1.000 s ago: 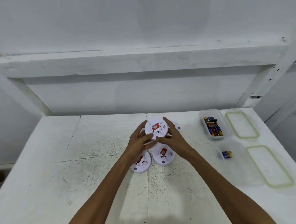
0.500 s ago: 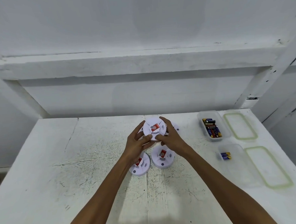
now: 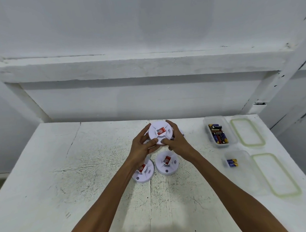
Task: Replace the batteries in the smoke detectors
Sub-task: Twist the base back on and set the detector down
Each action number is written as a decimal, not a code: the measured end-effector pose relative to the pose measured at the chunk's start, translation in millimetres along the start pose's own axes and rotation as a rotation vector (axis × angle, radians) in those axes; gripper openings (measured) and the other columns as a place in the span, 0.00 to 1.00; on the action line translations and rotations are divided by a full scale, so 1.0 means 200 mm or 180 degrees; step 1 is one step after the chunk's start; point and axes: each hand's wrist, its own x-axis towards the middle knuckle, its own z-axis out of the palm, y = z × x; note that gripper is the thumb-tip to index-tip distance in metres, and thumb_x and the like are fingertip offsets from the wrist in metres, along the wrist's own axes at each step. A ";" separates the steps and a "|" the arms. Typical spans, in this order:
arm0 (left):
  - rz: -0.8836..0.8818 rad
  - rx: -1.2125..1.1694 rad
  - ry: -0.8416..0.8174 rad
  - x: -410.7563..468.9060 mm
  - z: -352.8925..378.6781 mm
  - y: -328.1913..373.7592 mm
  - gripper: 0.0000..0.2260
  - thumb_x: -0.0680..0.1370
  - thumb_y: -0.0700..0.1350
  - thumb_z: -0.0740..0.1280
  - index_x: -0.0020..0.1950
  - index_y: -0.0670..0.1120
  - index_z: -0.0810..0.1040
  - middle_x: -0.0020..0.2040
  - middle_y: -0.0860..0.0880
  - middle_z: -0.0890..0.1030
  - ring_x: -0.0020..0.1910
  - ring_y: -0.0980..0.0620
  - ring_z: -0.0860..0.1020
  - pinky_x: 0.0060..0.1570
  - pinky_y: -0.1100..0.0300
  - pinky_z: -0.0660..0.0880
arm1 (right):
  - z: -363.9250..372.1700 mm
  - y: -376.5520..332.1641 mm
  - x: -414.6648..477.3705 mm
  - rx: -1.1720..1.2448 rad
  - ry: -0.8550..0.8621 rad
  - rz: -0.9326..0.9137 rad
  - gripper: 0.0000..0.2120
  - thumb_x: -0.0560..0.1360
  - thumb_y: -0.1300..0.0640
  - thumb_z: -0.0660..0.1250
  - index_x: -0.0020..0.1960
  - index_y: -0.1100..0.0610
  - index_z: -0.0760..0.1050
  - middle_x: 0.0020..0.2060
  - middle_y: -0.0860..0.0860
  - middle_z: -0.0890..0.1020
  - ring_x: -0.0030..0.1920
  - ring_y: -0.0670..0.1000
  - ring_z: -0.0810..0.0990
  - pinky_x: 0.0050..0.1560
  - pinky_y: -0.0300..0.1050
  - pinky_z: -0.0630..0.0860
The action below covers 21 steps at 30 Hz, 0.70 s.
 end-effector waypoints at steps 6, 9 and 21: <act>-0.0003 0.0029 0.0015 0.01 0.00 -0.01 0.29 0.78 0.31 0.71 0.76 0.50 0.72 0.64 0.44 0.83 0.61 0.41 0.83 0.58 0.44 0.81 | 0.00 -0.01 0.00 0.0000 -0.0026 -0.0028 0.32 0.76 0.68 0.68 0.75 0.53 0.60 0.64 0.49 0.73 0.63 0.48 0.75 0.46 0.32 0.78; -0.0005 0.0017 0.0008 0.02 0.00 -0.01 0.29 0.78 0.31 0.71 0.76 0.50 0.71 0.65 0.44 0.83 0.61 0.41 0.83 0.58 0.43 0.81 | 0.00 -0.01 0.00 -0.0033 -0.0050 0.0011 0.33 0.76 0.67 0.68 0.75 0.52 0.59 0.64 0.47 0.73 0.62 0.44 0.75 0.48 0.33 0.78; -0.0040 0.0064 0.0024 0.02 -0.02 -0.02 0.29 0.77 0.33 0.72 0.76 0.51 0.72 0.65 0.44 0.83 0.61 0.41 0.83 0.59 0.43 0.81 | -0.01 -0.03 -0.02 -0.0018 -0.0253 0.0193 0.34 0.77 0.65 0.68 0.77 0.50 0.57 0.67 0.47 0.73 0.59 0.44 0.78 0.40 0.33 0.77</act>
